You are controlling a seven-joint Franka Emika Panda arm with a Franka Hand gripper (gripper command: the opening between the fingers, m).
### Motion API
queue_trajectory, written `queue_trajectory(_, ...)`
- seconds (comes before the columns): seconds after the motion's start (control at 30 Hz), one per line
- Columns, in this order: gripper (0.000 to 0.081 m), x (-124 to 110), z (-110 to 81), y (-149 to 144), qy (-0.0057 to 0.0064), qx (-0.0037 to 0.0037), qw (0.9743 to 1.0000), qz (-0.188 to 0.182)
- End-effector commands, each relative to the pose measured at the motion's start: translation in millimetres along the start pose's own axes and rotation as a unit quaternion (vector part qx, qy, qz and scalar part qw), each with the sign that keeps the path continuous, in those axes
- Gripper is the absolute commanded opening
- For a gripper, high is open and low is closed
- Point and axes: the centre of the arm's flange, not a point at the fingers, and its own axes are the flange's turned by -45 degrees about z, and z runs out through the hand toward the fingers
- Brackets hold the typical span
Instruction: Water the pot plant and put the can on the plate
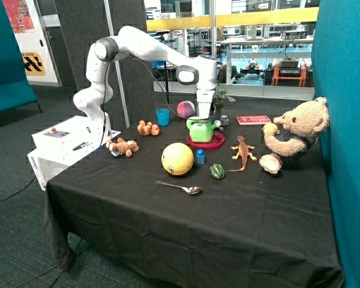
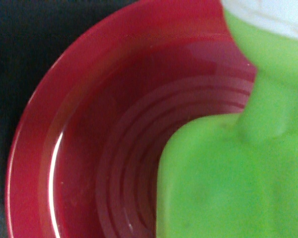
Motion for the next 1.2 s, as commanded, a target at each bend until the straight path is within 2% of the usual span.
queue_trajectory(0.0,0.0546,-2.1,4.8,-0.7,0.0009,0.00024,1.0,-0.006)
queue_trajectory(0.1,0.0583,-2.5,5.6,-1.0,0.0009,0.00023,1.0,-0.007)
queue_trajectory(0.57,0.0611,-3.6,4.8,-1.2,0.0009,0.00023,1.0,-0.008)
queue_trajectory(0.7,0.0601,-4.3,3.0,-1.7,0.0009,0.00023,1.0,-0.008)
queue_trajectory(0.8,0.0565,-5.6,-0.6,-1.7,0.0009,0.00023,1.0,-0.008)
queue_trajectory(1.17,0.052,-14.1,-25.1,0.5,0.0009,0.00024,1.0,-0.006)
